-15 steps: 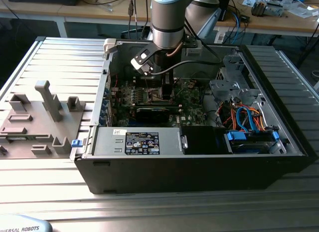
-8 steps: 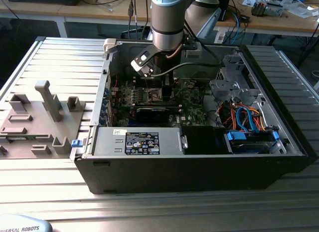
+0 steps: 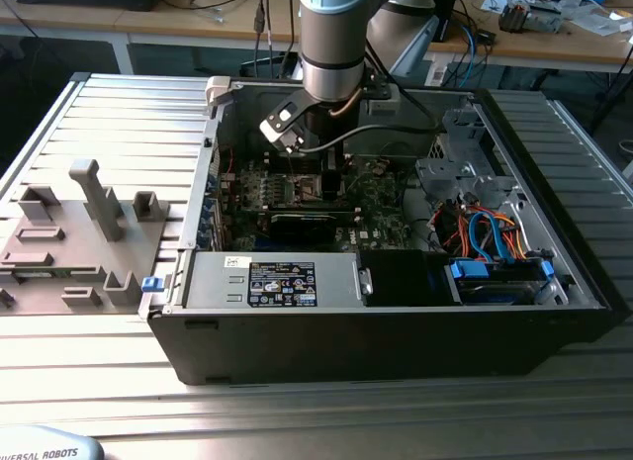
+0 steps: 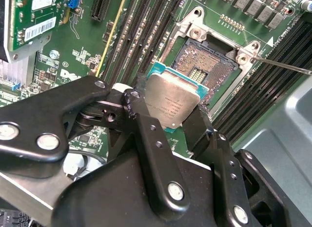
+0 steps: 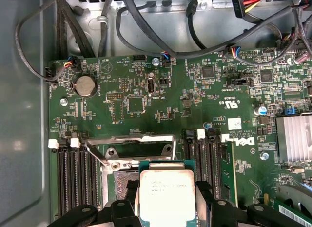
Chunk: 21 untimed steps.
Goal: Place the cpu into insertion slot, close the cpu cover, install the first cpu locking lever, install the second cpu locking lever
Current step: 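Place the cpu into insertion slot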
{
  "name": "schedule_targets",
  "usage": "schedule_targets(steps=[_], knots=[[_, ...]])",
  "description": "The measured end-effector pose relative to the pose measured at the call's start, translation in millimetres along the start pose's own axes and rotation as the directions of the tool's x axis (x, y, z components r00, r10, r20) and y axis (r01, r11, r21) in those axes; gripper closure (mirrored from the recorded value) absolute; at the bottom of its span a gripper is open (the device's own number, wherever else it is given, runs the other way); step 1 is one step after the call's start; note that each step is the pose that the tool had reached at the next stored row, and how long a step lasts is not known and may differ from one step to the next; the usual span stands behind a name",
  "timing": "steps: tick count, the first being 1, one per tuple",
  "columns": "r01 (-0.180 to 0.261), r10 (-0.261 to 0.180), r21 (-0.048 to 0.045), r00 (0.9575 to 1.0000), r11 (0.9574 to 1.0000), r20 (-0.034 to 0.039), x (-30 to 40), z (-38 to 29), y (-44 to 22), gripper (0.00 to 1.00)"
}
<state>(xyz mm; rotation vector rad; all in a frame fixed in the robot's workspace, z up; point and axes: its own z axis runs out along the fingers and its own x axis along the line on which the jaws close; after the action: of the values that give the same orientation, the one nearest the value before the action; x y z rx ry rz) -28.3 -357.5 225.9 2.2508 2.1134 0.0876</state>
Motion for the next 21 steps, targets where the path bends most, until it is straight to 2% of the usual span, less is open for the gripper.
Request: schedule_targets(steps=[2, 9, 13, 18, 21], knots=[[0.0, 0.0, 0.0, 1.0, 1.0, 0.0002, 0.0, 0.1, -0.3, 0.46], [0.014, -0.014, 0.0001, 0.9999, 0.9999, -0.0008, -0.2, -0.5, -9.1, 0.46], [0.03, -0.03, 0.0001, 0.9996, 0.9996, -0.002, 0.8, -0.7, -10.9, 0.46], [0.043, -0.043, 0.0002, 0.9991, 0.9991, -0.003, 5.7, -0.7, -11.1, 0.46], [0.07, -0.07, 0.0001, 0.9975, 0.9976, -0.0051, 11.3, -0.7, -11.4, 0.46]])
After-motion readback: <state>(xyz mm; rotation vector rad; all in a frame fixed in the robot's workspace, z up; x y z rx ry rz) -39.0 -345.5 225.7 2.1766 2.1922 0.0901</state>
